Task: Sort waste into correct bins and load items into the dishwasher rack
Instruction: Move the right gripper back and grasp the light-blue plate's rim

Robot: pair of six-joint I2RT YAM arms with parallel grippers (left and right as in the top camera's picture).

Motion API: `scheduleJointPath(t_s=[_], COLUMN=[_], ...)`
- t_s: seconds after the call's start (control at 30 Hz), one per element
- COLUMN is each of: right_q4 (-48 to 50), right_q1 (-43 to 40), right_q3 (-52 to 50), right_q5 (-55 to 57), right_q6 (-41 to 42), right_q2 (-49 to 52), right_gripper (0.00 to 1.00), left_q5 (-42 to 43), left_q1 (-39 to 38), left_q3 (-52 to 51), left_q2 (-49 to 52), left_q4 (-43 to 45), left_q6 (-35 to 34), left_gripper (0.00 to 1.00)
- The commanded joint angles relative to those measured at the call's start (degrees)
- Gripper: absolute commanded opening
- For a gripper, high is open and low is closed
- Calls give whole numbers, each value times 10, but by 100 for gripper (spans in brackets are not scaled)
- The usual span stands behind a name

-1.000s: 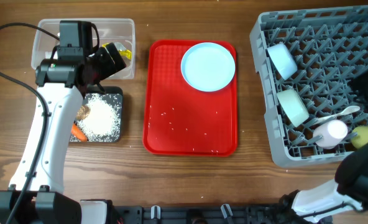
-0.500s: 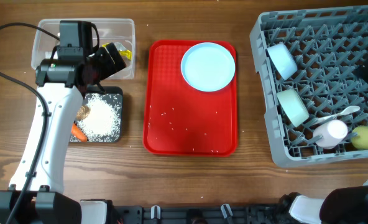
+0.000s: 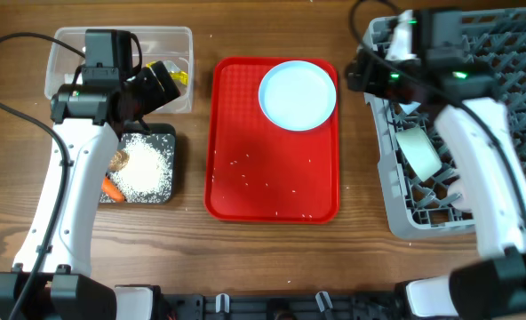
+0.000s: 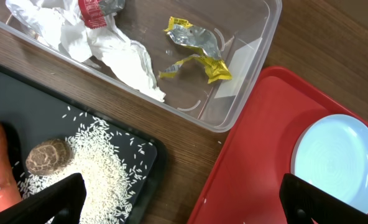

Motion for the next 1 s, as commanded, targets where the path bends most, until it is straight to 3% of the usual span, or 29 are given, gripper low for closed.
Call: scheduleJointPath(t_s=[0.0,0.03,0.1,0.4,0.53,0.83,0.9,0.97], right_q4=[8,12,21,44,47,73,77,78], right_q1=[28,33,39,57,57,57,57,57], right_q3=[9,9,9,9,9,9,9,9], right_q5=[31,29,29,16,16,51,60,78], right_q6=[79,103,126,127,123,102,75,62], right_q2=[85,121,167,297,304,304,304,304], right_gripper=[65,58,53,39,38,24,17,4], left_q5=[-3,-3,-3,-3,-3,-3,-3,-3], left_q1=[1,1,1,1,1,1,1,1], left_q3=[4,4,4,4,4,4,4,4], left_q2=[-2,-2,-2,-2,-2,-2,-2,-2], left_q4=[1,1,1,1,1,1,1,1], left_q6=[-5,-5,-5,-5,-5,-5,-5,-5], left_gripper=[100,100,100,100,100,100,100,100])
